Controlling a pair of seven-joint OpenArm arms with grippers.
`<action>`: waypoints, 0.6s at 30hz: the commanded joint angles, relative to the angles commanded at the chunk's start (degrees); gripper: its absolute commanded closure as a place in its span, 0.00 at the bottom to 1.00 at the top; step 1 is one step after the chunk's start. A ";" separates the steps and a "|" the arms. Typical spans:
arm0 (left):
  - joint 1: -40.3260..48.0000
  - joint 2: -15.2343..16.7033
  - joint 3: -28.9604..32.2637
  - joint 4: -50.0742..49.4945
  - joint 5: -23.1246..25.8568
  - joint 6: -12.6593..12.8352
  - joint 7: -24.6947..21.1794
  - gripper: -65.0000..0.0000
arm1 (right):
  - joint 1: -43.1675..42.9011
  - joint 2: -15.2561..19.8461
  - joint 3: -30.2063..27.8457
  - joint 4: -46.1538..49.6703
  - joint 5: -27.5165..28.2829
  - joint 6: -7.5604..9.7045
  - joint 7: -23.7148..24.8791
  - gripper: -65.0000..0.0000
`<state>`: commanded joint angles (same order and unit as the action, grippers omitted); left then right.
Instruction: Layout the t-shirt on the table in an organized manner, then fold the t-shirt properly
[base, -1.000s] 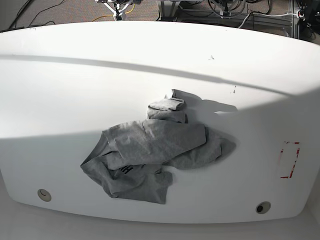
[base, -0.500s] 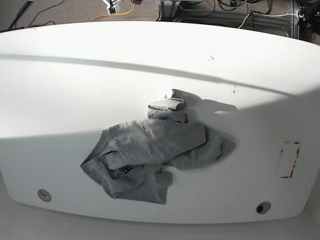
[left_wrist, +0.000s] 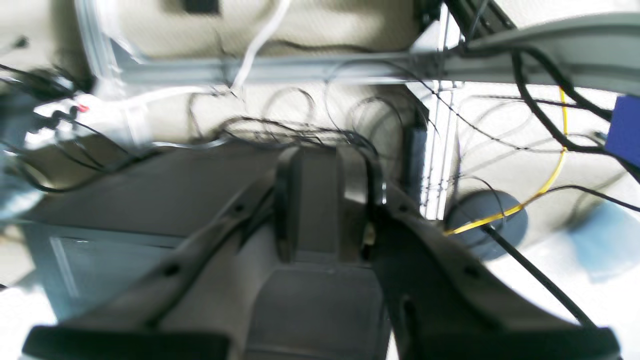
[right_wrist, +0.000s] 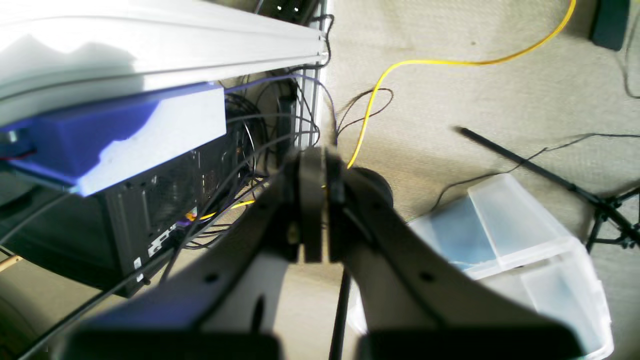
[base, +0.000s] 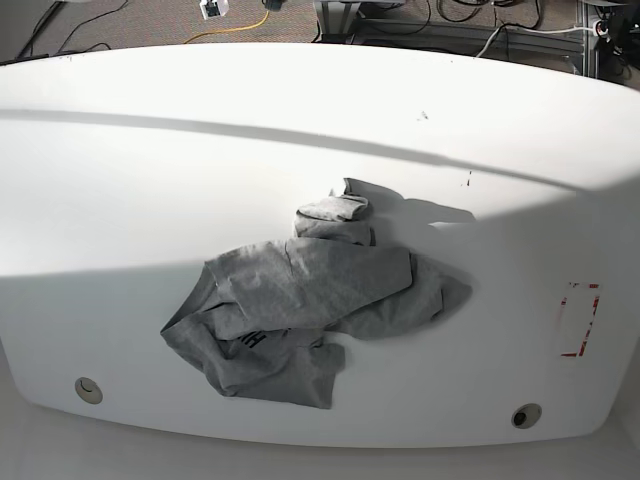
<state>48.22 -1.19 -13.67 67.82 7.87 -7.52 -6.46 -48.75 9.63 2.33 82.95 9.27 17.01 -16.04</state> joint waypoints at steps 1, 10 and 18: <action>0.97 0.09 0.09 1.41 0.00 0.00 0.00 0.84 | -1.23 -0.18 0.97 1.67 0.00 0.09 -0.09 0.99; 9.05 0.88 -3.87 15.65 -5.54 -10.11 0.00 0.84 | -9.41 -0.26 2.99 13.98 0.00 0.09 -0.26 0.99; 13.89 2.37 -9.67 26.29 -11.69 -16.70 2.64 0.84 | -15.47 -0.26 3.87 22.86 0.00 -0.09 -0.35 0.99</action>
<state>62.11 1.19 -23.34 94.11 -3.82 -24.22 -3.82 -64.22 9.36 6.20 105.80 9.27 16.92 -16.40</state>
